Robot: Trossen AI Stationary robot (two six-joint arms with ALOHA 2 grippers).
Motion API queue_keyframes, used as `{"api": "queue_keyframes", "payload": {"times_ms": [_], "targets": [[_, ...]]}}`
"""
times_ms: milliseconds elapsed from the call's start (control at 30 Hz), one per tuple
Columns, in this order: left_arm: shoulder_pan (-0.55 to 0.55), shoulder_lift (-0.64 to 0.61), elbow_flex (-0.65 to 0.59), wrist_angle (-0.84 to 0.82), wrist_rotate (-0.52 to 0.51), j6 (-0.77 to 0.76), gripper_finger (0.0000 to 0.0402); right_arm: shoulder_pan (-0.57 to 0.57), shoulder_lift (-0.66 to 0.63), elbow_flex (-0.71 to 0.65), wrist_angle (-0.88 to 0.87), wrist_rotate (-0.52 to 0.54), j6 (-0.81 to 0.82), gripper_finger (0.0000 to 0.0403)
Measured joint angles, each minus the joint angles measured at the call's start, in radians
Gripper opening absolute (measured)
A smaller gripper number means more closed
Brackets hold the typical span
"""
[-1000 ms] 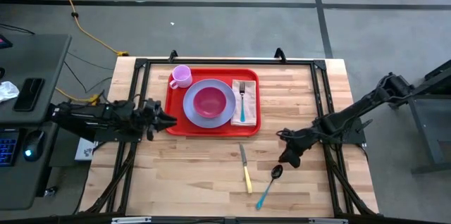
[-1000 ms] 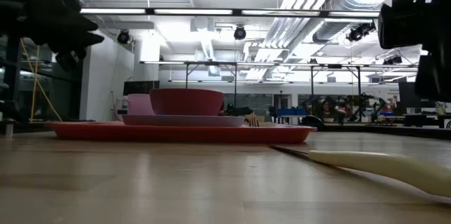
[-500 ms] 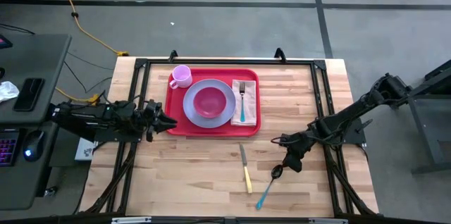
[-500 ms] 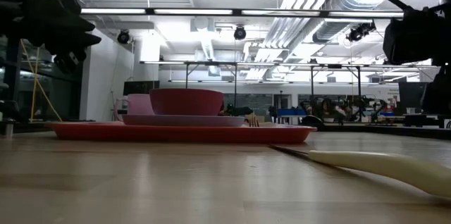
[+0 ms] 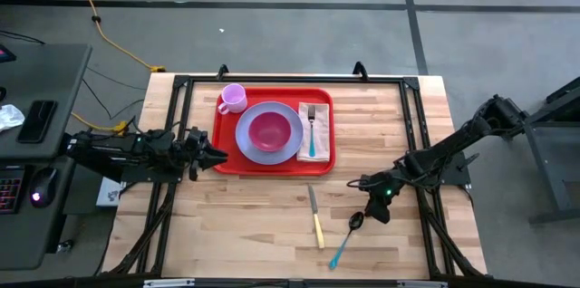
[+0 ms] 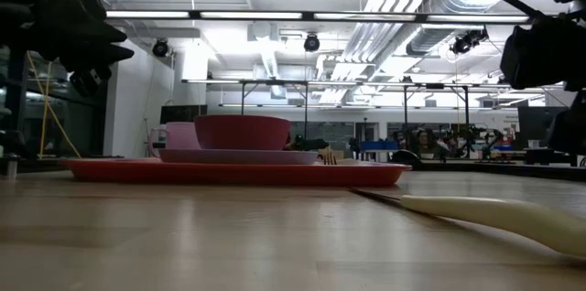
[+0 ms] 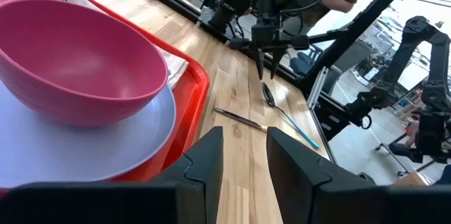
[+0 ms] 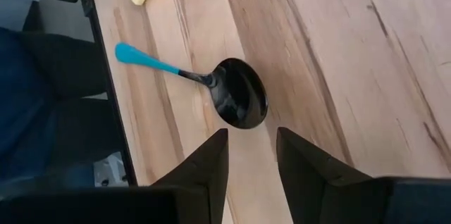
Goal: Set up tray
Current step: Put the blue spoon on the white table napkin to the left of the blue fork
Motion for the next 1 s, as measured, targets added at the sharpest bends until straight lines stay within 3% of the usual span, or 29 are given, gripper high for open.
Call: {"api": "queue_keyframes", "payload": {"times_ms": [467,1000], "targets": [[0.000,0.000,0.000,-0.016,-0.003,-0.020,0.0140,0.000,0.006,0.000,0.016,0.076,0.007,0.0099],[0.000,0.000,0.000,-0.052,0.001,-0.020,0.0140,0.000,0.232,0.089,0.053,0.074,-0.010,0.0099]]}}
